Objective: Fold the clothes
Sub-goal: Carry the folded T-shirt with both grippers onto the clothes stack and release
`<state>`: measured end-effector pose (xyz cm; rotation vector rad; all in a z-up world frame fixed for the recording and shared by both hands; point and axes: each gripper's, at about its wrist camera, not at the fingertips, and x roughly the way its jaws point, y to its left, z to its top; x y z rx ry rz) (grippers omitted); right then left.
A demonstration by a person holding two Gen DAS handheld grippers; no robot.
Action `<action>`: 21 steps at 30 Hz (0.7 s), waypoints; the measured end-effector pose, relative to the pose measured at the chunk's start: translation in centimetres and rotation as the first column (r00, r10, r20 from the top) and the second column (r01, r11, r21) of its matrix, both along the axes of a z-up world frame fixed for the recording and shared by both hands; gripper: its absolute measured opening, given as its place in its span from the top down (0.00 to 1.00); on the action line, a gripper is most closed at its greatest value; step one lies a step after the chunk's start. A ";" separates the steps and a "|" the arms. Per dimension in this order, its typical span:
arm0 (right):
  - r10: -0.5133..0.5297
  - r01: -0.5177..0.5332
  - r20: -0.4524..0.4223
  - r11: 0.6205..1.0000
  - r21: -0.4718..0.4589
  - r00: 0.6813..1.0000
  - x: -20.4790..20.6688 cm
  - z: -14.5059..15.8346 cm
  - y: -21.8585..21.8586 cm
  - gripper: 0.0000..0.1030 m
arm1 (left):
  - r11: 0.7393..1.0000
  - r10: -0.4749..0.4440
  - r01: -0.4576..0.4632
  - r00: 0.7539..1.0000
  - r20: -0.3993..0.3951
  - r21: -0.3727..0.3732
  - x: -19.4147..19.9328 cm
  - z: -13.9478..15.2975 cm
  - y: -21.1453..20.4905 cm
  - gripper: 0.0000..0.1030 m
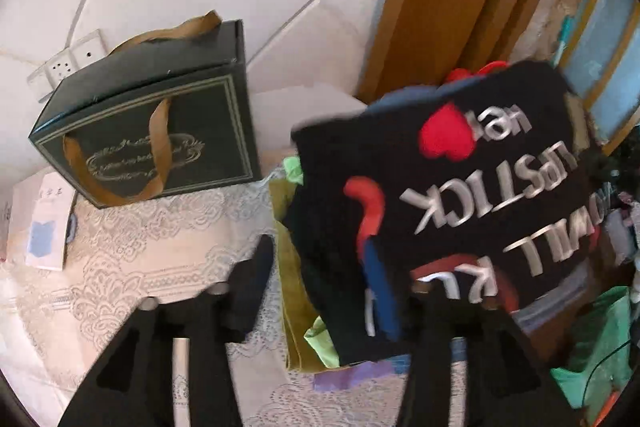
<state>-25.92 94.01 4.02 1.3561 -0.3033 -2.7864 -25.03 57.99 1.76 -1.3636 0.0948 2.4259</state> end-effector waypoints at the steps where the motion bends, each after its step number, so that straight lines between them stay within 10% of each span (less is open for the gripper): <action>1: -0.002 0.002 -0.016 1.000 0.006 1.000 0.3 0.0 0.2 0.26 | 1.000 0.007 -0.007 1.000 -0.002 -0.008 0.4 -0.1 -0.2 0.45; 7: 0.012 -0.003 -0.123 0.997 0.073 0.992 5.6 1.5 -3.6 0.03 | 1.000 -0.010 0.010 1.000 -0.001 -0.011 5.5 2.0 0.9 0.44; 14: -0.067 0.070 -0.050 0.995 0.069 0.997 8.6 -1.6 -6.0 0.03 | 0.990 -0.127 0.131 0.989 -0.080 0.048 11.0 3.6 3.4 0.44; 21: -0.038 0.038 0.001 0.998 0.049 0.999 9.9 -2.6 -7.9 0.03 | 0.998 -0.060 0.061 0.992 -0.113 0.010 11.2 3.0 3.4 0.44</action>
